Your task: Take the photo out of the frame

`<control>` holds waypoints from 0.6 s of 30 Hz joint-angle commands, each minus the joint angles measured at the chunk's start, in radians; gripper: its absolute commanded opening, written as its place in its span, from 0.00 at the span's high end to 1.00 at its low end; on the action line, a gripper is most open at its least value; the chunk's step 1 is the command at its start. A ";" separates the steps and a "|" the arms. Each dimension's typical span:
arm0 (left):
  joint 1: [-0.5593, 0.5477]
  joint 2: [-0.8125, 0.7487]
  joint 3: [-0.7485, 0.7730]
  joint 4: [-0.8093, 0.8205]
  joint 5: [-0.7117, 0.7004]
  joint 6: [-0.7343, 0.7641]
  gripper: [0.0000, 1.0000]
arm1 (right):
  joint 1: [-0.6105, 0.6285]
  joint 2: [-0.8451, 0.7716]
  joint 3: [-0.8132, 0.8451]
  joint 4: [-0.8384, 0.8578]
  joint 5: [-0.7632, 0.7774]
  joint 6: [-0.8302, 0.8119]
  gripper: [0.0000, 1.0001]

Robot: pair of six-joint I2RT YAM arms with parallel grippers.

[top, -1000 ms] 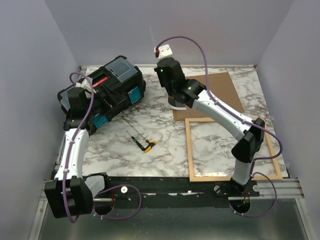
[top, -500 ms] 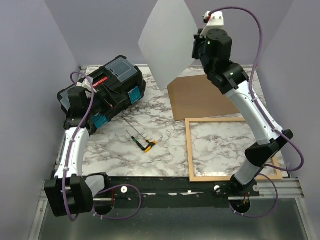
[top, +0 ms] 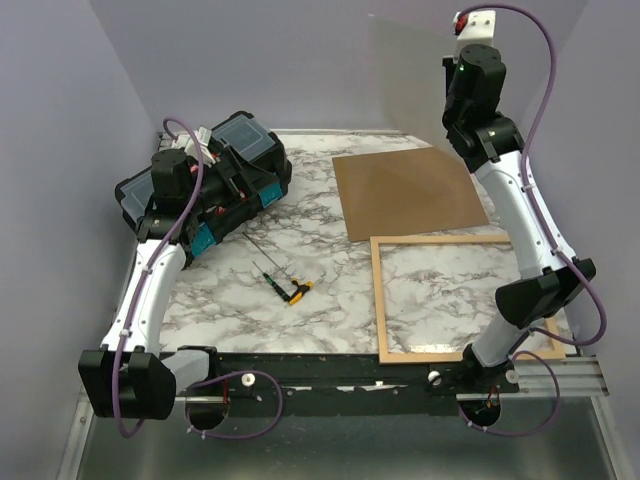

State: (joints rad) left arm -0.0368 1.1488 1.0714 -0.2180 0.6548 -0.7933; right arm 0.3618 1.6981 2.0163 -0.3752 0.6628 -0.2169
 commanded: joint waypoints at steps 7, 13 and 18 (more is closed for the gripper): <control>-0.002 0.029 -0.006 -0.012 0.047 0.061 0.06 | 0.047 -0.036 -0.290 0.178 0.007 -0.189 1.00; 0.021 0.018 -0.024 -0.005 0.047 0.063 0.06 | 0.149 0.053 -0.605 0.364 0.065 -0.211 1.00; 0.028 0.021 -0.040 0.003 0.053 0.060 0.06 | 0.222 0.213 -0.687 0.524 0.138 -0.213 1.00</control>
State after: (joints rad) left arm -0.0174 1.1820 1.0489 -0.2264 0.6735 -0.7483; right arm 0.5407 1.8179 1.3586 -0.0040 0.7219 -0.4145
